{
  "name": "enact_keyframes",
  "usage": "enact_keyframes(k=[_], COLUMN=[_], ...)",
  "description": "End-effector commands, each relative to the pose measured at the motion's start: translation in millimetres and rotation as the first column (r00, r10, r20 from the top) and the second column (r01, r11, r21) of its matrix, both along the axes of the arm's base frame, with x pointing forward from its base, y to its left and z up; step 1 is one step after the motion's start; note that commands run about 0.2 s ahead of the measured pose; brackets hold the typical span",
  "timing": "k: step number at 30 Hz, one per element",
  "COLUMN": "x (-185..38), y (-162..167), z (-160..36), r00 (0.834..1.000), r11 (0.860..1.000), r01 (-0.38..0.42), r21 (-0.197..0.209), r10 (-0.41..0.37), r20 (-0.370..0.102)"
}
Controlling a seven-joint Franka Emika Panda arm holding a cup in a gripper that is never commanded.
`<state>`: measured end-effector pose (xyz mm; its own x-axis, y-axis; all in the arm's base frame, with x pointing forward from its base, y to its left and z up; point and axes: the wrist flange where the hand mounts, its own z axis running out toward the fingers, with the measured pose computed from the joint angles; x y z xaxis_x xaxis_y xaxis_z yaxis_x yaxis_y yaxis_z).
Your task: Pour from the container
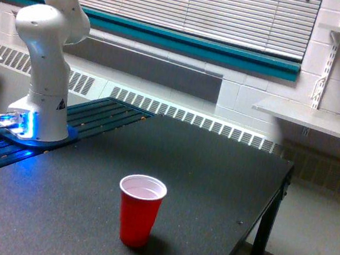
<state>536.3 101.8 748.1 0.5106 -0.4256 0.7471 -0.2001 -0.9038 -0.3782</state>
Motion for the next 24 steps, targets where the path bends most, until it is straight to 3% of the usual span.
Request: enact_keyframes(k=[1,5,11,24], x=[0,-1,-6,-33], y=[3,-4,-23,-83], z=[-3.2,-7.8,-22.9,-70.3], r00=[1.000,1.000,0.998,0.977], r11=[1.000,1.000,0.998,0.979], r01=[0.009,0.023,0.061,0.204], r21=[0.002,0.021,0.016,0.010], r10=[-0.010,-0.023,-0.061,-0.203], r20=[0.008,0.014,0.003,-0.072])
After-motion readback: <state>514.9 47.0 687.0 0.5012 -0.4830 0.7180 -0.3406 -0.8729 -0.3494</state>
